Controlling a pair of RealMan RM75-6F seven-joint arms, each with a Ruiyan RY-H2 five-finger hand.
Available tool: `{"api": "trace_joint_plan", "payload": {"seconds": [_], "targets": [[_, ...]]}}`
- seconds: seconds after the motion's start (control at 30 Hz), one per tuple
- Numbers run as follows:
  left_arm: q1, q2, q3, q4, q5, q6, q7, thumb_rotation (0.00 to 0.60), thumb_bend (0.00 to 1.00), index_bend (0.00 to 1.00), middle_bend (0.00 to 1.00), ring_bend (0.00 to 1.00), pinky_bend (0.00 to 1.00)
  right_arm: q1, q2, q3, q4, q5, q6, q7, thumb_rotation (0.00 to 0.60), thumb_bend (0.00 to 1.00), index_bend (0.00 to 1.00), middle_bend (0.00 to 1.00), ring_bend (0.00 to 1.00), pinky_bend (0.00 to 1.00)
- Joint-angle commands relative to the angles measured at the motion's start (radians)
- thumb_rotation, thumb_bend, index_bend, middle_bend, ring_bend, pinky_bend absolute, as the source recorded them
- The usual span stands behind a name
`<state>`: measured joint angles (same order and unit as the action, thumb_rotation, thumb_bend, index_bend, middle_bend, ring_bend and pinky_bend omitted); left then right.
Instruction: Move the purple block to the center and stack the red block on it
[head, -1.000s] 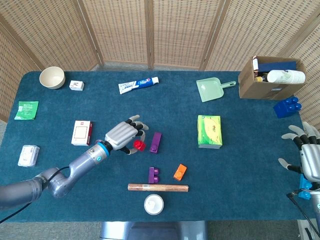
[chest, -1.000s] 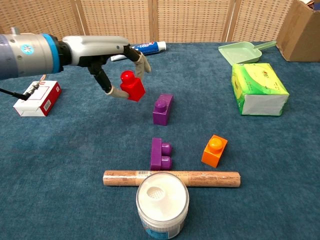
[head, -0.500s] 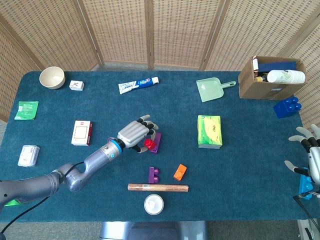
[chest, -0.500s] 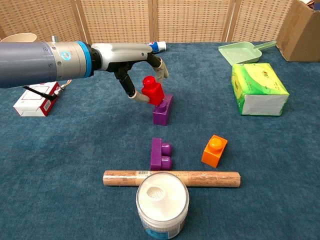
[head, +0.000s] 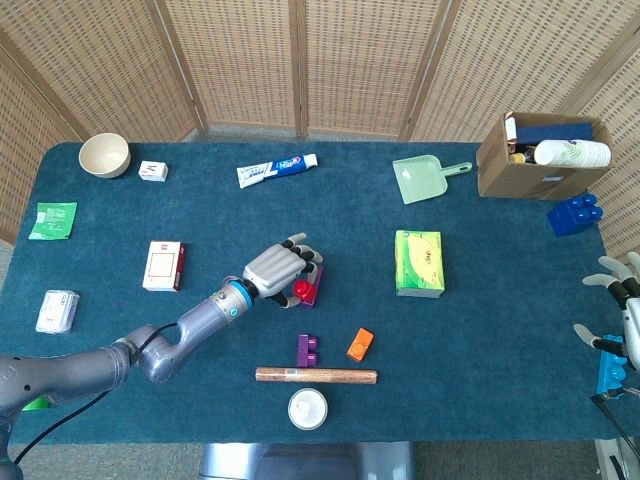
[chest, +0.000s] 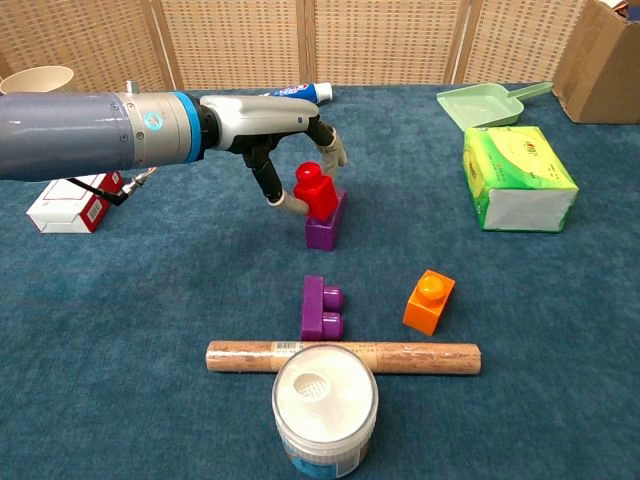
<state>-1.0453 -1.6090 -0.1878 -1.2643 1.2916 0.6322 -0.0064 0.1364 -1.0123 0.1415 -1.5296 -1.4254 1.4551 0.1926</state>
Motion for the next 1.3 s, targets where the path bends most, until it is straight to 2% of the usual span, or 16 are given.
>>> {"api": "trace_joint_plan", "payload": {"seconds": [0.03,1.07,1.2,1.3], "targets": [[-0.012,-0.003,-0.004,0.005,-0.005,-0.007,0.009,0.6,0.38,0.56,0.23,0.19,0.0,-0.004,0.0,-0.001,0.001,0.0,0.002,0.006,0.6,0.13,0.34,0.19,0.0,0.11],[-0.079,-0.026,0.011,0.032,-0.1,-0.057,0.114,0.6,0.38,0.55,0.22,0.19,0.0,-0.025,-0.009,-0.005,0.027,0.004,0.001,0.045,0.6,0.13,0.34,0.19,0.0,0.11],[-0.083,-0.022,0.012,0.029,-0.107,-0.061,0.116,0.6,0.38,0.47,0.2,0.15,0.0,-0.027,-0.008,-0.005,0.027,0.004,0.003,0.048,0.6,0.13,0.34,0.19,0.0,0.11],[-0.086,-0.016,0.014,0.024,-0.114,-0.068,0.121,0.6,0.38,0.35,0.16,0.11,0.0,-0.029,-0.009,-0.004,0.028,0.004,0.004,0.051,0.6,0.13,0.34,0.19,0.0,0.11]]}}
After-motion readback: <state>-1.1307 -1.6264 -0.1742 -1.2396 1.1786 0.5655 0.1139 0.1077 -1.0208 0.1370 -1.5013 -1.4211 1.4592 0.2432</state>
